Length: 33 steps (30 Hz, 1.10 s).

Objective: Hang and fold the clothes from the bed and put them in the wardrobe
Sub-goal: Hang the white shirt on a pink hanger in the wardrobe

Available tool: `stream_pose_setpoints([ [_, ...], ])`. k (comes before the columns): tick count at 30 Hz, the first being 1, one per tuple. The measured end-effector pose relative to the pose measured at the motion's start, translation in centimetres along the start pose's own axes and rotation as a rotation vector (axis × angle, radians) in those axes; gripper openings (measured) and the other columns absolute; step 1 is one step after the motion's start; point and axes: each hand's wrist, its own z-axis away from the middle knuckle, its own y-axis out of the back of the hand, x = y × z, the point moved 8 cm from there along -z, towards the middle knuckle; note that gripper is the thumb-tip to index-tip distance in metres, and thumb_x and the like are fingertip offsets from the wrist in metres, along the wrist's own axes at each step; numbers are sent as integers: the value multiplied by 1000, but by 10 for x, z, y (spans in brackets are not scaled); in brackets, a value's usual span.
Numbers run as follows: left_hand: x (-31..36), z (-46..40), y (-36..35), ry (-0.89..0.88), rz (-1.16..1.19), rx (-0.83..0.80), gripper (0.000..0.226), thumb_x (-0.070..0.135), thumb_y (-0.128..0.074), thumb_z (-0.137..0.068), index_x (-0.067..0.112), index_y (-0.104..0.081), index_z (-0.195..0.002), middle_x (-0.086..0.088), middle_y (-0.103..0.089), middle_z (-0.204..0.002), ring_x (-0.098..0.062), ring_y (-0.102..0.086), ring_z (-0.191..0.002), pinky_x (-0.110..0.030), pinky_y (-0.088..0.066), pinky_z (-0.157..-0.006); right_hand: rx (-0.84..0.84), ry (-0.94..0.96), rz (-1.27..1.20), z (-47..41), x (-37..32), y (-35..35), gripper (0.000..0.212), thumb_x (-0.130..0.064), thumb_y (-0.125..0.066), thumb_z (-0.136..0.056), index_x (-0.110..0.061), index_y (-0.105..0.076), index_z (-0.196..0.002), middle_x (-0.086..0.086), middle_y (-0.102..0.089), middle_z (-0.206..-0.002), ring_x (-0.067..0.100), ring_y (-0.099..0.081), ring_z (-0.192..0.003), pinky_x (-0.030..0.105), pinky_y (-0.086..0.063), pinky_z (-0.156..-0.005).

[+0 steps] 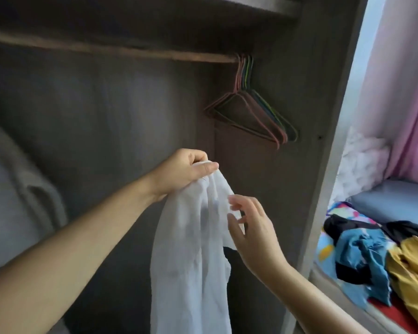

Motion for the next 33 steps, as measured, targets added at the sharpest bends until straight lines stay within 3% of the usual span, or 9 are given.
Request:
stream_pose_setpoints([
  [4,-28,-5,14,93,148,-107,39,26,-59,-91,17,-36,-60,7,-37,-54,-3,-37,-46,-13,-34,-46,-450,-144,16,-32,44,-76,29,-32,-54,-95,-27,-60,-123,-18,-59,-119,2,-55,-105,24,-46,-97],
  [9,-66,-19,56,147,270,-185,40,38,-74,-78,23,-41,-59,7,-38,-58,-4,-35,-48,-15,-33,-46,-307,-228,-233,-80,62,-86,8,-26,-57,-95,-24,-63,-100,-13,-65,-113,2,-59,-108,28,-48,-96],
  [13,-79,-34,79,159,438,-214,53,48,-87,-54,19,-49,-77,4,-48,-70,-6,-48,-60,-16,-44,-56,-775,-247,-244,-82,46,-140,73,-37,-68,-87,-36,-24,-146,-21,-38,-136,0,-38,-127,29,-37,-110],
  [16,-77,-39,76,146,335,-330,35,36,-73,-71,18,-44,-66,4,-43,-62,-5,-42,-51,-15,-37,-47,-615,-70,-92,-106,25,-157,17,-26,-59,-93,-25,-64,-109,-12,-64,-92,-1,-58,-81,26,-51,-80],
  [19,-86,-41,79,178,109,-253,31,27,-65,-83,18,-43,-63,5,-43,-59,-4,-39,-50,-16,-33,-46,-361,-212,-142,-136,31,-136,22,-21,-46,-98,-22,-65,-86,-12,-58,-57,1,-50,-48,26,-42,-54],
  [23,-80,-39,79,-85,-380,61,40,19,-64,-89,22,-37,-59,8,-35,-53,-4,-33,-52,-26,-28,-52,-828,-696,-695,-118,18,-157,52,-51,-27,-102,-8,-56,-105,18,-70,-82,27,-71,-73,32,-58,-61],
  [26,-68,-17,41,-234,-669,52,31,23,-57,-92,22,-37,-68,6,-41,-61,-14,-46,-63,-29,-30,-58,-777,-765,-845,-121,9,-168,30,-17,-38,-102,-2,-59,-87,11,-67,-66,20,-68,-60,29,-58,-55],
  [30,-62,7,25,-289,-430,-106,14,28,-54,-95,19,-65,-92,5,-66,-90,-7,-60,-81,-26,-49,-73,-617,-616,-761,-146,13,-149,15,7,-49,-92,0,-61,-85,9,-61,-63,16,-61,-54,23,-51,-49],
  [33,-64,-5,89,-318,-138,313,12,34,-56,-88,25,-63,-86,7,-67,-79,-8,-64,-73,-34,-53,-72,-598,-503,-697,-157,2,-124,20,-6,-44,-98,-7,-62,-89,-1,-69,-67,9,-66,-57,20,-54,-52],
])
